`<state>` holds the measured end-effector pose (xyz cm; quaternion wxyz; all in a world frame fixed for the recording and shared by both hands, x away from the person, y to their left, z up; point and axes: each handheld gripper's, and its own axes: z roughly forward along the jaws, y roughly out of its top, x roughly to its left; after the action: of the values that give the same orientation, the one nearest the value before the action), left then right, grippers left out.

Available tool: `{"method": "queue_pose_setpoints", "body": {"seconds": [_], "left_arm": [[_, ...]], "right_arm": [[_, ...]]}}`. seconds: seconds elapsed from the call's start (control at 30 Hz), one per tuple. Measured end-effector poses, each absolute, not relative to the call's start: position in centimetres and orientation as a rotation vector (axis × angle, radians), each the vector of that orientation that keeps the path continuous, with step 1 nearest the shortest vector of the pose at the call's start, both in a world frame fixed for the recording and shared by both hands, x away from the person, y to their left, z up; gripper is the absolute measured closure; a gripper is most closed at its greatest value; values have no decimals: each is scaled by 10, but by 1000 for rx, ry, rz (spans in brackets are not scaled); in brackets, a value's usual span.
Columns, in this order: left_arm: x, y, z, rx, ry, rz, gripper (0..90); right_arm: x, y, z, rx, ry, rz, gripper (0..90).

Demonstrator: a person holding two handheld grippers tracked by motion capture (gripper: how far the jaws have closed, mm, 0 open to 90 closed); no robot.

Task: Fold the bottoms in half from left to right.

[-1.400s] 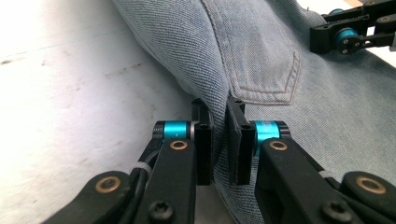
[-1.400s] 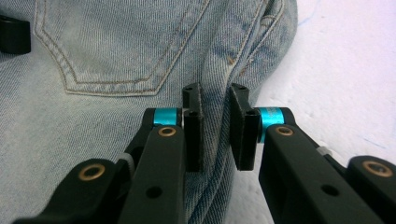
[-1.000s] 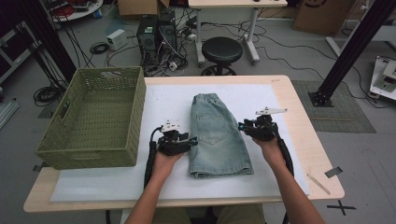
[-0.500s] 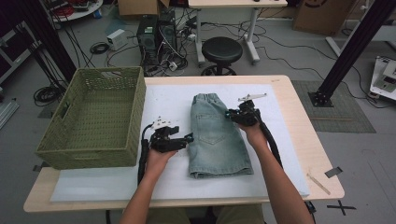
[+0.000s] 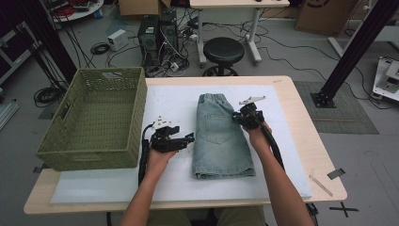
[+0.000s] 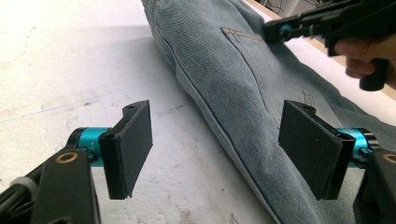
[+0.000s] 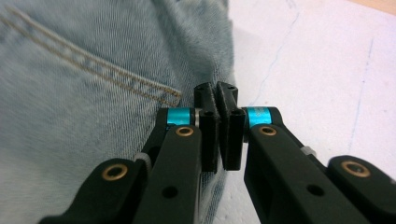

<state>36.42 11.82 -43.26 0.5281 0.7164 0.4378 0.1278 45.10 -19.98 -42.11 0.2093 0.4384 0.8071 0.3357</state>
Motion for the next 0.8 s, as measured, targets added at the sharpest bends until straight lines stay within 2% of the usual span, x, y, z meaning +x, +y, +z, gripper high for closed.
{"method": "queue_pose_setpoints", "body": {"seconds": [0.07,0.17,0.23,0.53,0.8], "left_arm": [[364,119,-432,1711,1045,305,259],[364,121,-432,1703,1042,306,259],[364,122,-432,1700,1042,305,259],[364,121,-431,1694,964,338,276],[365,119,-432,1706,889,392,279]], "right_arm": [[451,-197,-424,1204,2252,895,854],[447,-201,-420,1223,2228,955,756],[441,-206,-416,1226,2217,990,723],[396,-240,-417,1195,2213,1082,708],[368,-243,-437,1200,2298,1073,725]]}}
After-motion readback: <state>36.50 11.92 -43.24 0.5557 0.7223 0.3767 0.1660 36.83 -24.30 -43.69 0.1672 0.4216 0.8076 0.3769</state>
